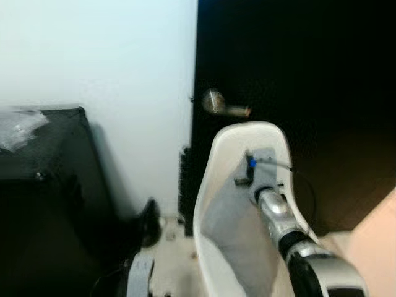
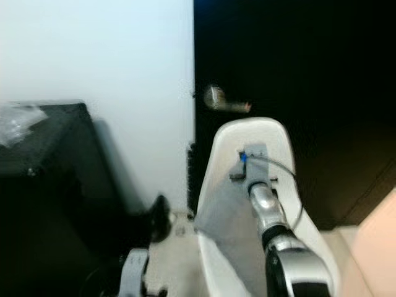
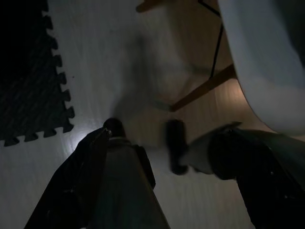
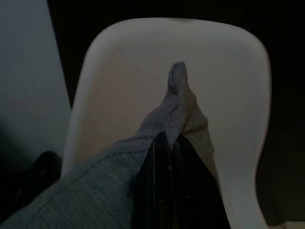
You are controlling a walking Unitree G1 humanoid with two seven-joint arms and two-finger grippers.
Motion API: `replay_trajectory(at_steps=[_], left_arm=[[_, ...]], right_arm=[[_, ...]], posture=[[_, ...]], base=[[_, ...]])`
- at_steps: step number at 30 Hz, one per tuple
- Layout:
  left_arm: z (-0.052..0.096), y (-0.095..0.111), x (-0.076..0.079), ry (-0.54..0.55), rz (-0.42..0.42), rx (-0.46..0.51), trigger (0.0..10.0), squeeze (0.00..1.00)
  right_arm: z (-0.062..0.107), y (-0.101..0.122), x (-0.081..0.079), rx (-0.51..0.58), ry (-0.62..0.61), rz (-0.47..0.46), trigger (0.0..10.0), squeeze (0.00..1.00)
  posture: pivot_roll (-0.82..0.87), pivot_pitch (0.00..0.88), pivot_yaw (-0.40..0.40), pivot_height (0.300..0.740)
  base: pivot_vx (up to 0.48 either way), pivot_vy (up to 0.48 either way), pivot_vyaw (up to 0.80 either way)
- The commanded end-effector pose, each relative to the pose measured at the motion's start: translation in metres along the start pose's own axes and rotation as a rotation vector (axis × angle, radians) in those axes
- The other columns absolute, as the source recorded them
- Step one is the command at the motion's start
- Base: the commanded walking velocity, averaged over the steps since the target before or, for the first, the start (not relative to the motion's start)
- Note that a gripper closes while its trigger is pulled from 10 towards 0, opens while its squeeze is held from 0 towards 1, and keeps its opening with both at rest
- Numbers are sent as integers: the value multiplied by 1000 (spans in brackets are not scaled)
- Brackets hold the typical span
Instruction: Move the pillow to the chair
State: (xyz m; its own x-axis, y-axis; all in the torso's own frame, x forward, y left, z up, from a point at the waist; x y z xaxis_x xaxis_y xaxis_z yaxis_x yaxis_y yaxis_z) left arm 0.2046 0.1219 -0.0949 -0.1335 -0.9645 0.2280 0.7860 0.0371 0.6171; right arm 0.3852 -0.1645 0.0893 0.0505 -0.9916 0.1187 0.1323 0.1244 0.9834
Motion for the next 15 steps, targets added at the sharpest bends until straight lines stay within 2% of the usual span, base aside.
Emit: replay_trajectory(at_steps=[1,9,13,15], left_arm=[[1,-3,-2,19,14,-13,10000,0],[1,-2,-3,25,17,-5,10000,0],[1,-3,-1,15,20,-4,10000,0],[1,-4,-1,13,22,-5,10000,0]], right_arm=[[1,-1,-1,0,7,3,10000,0],[2,-5,-6,-13,31,14,10000,0],[4,-11,-16,-30,67,78,10000,0],[4,-12,-14,-43,50,97,10000,0]], posture=[[16,0,-31,740],[17,0,-32,740],[22,0,-42,740],[25,0,-43,740]], base=[[0,0,0],[0,0,0],[0,0,0],[0,0,0]])
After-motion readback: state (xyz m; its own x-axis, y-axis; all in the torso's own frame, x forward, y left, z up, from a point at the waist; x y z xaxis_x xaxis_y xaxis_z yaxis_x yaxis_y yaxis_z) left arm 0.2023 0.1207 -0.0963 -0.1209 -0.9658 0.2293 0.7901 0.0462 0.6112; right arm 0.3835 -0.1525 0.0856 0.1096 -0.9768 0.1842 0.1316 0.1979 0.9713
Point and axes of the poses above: a point about 5 cm out from each wrist's last joint towards the gripper, its own z axis pointing back from the gripper into the wrist, its own y axis along the axis of the wrist's last joint, x = y × z, the point moved 2 cm from there along -z, pointing out of the wrist towards the gripper, and after that the axes turned 1 degree about -z, right-handed, at the moved point
